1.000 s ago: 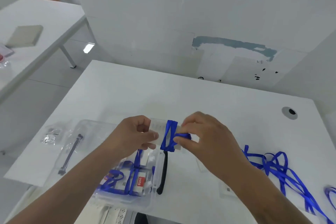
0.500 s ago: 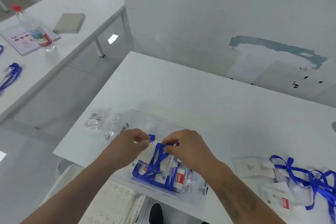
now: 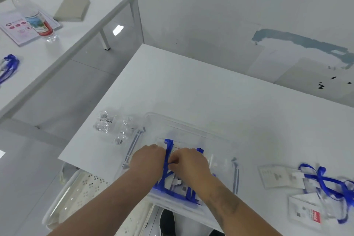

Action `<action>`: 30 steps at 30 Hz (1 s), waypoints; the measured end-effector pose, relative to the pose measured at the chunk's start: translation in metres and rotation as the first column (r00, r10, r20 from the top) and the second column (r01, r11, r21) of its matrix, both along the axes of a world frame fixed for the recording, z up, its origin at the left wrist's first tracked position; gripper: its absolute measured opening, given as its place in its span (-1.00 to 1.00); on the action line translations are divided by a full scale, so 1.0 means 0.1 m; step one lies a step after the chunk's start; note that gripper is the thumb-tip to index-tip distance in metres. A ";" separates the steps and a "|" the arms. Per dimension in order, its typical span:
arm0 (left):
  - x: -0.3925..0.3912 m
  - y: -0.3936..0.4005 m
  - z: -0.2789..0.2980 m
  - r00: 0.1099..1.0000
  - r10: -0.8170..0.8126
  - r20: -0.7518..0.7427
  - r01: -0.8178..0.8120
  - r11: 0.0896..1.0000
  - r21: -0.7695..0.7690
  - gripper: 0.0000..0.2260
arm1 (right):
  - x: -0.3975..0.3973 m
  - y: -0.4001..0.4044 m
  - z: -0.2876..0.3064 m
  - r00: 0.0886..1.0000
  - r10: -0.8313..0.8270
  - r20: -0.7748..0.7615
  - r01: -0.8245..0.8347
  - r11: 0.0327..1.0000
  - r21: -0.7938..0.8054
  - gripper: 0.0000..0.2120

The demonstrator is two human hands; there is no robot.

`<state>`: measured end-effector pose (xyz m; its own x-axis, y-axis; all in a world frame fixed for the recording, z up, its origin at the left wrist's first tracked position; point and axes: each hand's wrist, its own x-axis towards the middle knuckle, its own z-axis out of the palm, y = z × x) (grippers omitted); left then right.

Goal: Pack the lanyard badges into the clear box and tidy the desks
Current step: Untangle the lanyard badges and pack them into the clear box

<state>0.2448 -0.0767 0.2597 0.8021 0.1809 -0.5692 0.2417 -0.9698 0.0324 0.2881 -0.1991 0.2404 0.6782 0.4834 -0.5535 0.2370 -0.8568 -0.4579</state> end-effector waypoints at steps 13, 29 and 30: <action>-0.01 -0.19 0.31 0.938 0.260 0.229 -0.181 0.932 -0.313 -0.77 | -0.05 -0.36 0.61 0.997 -0.072 0.031 0.070 0.994 0.079 -0.73; 0.38 -2.47 0.68 0.893 0.180 0.412 0.077 0.842 -0.534 -0.88 | -0.04 -3.10 0.85 0.821 -0.529 0.216 0.475 0.842 0.256 -0.83; 0.39 -2.62 0.61 0.907 0.147 0.394 0.093 0.844 -0.528 -0.87 | -0.04 -3.26 0.76 0.825 -0.522 0.217 0.485 0.850 0.204 -0.81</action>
<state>0.2842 -0.3384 0.3205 0.9780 -0.0231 -0.2074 0.1159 -0.7662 0.6321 0.2844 -0.5255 0.3168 0.9550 0.0916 -0.2822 -0.0866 -0.8237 -0.5604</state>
